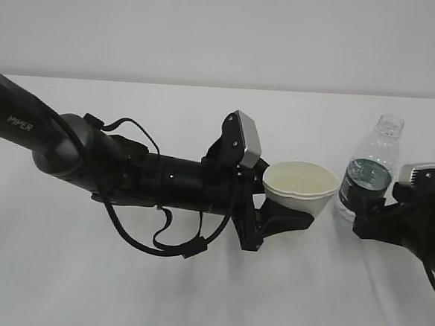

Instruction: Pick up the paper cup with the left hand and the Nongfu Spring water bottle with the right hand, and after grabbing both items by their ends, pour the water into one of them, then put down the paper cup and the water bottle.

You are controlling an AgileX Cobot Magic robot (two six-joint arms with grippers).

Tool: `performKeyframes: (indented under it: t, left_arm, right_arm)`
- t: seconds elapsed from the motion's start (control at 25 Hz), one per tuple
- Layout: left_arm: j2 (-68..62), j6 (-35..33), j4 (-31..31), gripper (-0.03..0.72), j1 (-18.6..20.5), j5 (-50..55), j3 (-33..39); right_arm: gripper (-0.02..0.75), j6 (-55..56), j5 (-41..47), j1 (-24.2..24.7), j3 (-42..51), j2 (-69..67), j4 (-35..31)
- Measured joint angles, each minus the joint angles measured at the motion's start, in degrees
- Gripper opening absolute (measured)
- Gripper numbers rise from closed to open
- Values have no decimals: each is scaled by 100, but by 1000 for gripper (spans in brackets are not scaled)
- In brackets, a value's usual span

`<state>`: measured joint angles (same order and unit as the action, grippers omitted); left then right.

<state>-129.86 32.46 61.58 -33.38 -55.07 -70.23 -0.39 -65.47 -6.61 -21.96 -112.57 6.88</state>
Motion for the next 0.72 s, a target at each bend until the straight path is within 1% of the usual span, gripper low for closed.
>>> performKeyframes:
  t: [0.16, 0.56, 0.72]
  left_arm:
    - [0, 0, -23, 445, 0, 20, 0]
    - [0, 0, -140, 447, 0, 20, 0]
    - [0, 0, -140, 447, 137, 20, 0]
  right_arm:
    - [590, 0, 0, 0, 259, 249, -67]
    - [590, 0, -4, 0, 348, 263, -68]
    - [590, 0, -4, 0, 351, 322, -4]
